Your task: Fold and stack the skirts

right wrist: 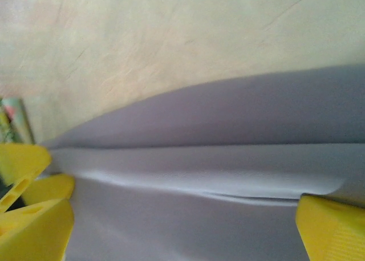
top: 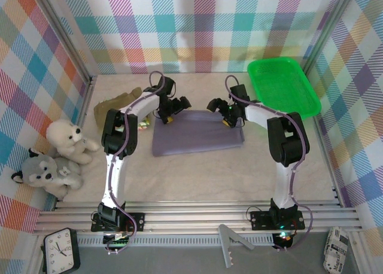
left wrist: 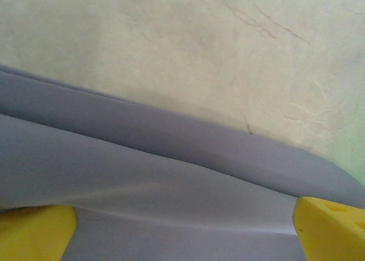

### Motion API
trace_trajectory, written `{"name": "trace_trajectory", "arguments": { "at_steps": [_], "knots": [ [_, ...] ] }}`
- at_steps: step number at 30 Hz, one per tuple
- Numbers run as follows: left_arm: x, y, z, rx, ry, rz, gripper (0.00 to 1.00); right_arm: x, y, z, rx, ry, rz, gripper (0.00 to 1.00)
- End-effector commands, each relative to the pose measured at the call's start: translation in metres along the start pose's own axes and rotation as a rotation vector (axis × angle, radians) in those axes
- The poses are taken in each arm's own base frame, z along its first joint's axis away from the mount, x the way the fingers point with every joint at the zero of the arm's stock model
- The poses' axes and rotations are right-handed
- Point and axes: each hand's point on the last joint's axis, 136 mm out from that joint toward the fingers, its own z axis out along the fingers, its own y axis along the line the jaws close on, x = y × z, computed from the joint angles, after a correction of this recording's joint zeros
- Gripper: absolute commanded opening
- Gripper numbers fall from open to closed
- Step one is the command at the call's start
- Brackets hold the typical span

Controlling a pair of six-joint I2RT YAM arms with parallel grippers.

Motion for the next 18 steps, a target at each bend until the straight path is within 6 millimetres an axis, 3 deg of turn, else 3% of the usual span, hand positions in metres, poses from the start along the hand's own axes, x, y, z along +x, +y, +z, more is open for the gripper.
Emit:
{"name": "trace_trajectory", "arguments": {
  "at_steps": [1, 3, 6, 10, 14, 18],
  "knots": [
    [0.017, 0.054, 0.026, -0.153, 0.048, -0.029, 1.00, -0.015, -0.034, -0.013, 0.138, -0.089, 0.076, 0.99],
    [0.018, 0.060, 0.027, -0.172, 0.051, -0.021, 1.00, -0.014, -0.053, -0.013, 0.193, -0.084, 0.130, 0.99],
    [0.019, 0.060, 0.028, -0.172, 0.056, -0.012, 1.00, -0.012, -0.065, -0.016, 0.216, -0.089, 0.152, 0.99],
    [0.022, 0.042, 0.017, -0.117, 0.091, -0.014, 1.00, -0.010, -0.050, -0.032, 0.170, -0.089, 0.115, 0.99],
    [0.034, -0.012, -0.028, 0.061, 0.120, 0.007, 1.00, 0.003, -0.020, -0.054, 0.042, -0.055, 0.084, 0.99],
    [0.053, -0.038, -0.069, 0.117, 0.111, 0.048, 1.00, 0.028, -0.002, -0.064, -0.054, 0.001, 0.092, 0.99]
  ]
}}
